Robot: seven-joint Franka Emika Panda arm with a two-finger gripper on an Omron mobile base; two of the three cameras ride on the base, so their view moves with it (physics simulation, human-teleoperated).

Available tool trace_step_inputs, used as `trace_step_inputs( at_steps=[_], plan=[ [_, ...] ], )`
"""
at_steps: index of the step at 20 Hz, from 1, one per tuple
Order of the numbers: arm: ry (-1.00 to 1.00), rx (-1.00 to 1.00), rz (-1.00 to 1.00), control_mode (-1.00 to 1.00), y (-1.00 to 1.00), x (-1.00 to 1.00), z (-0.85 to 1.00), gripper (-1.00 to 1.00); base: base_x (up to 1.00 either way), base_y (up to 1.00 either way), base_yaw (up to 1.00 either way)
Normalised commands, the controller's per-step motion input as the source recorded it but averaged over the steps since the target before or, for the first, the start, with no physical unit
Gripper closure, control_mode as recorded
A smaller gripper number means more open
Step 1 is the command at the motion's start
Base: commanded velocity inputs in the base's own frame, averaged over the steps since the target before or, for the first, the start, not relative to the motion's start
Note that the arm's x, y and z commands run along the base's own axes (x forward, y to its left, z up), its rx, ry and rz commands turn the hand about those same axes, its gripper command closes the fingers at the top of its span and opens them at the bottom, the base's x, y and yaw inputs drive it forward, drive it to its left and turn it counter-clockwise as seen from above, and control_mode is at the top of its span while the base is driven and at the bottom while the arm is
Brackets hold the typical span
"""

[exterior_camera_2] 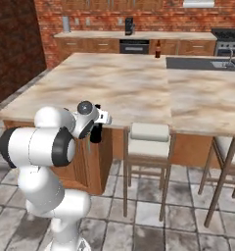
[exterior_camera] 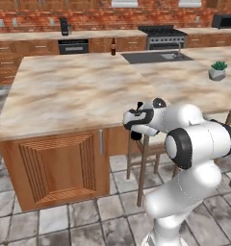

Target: Place the large bottle from the dining counter next to the other large bottle outside the sink, and place the small bottle from the dining counter next to the other small bottle inside the sink.

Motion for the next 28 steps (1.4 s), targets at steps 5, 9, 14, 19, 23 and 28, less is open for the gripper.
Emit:
trace_step_inputs(
  at_steps=[5, 9, 14, 19, 23, 28],
  plan=[
    [0.0, 0.0, 0.0, 1.0, 0.0, 0.0, 0.0, 1.0, 0.0, 1.0, 0.0],
    [0.0, 0.0, 0.0, 1.0, 0.0, 0.0, 0.0, 1.0, 0.0, 1.0, 0.0],
    [0.0, 0.0, 0.0, 1.0, 0.0, 0.0, 0.0, 1.0, 0.0, 1.0, 0.0],
    [0.0, 0.0, 0.0, 1.0, 0.0, 0.0, 0.0, 1.0, 0.0, 1.0, 0.0],
    [0.0, 0.0, 0.0, 1.0, 0.0, 0.0, 0.0, 1.0, 0.0, 1.0, 0.0],
    [0.0, 0.0, 0.0, 1.0, 0.0, 0.0, 0.0, 1.0, 0.0, 1.0, 0.0]
  ],
)
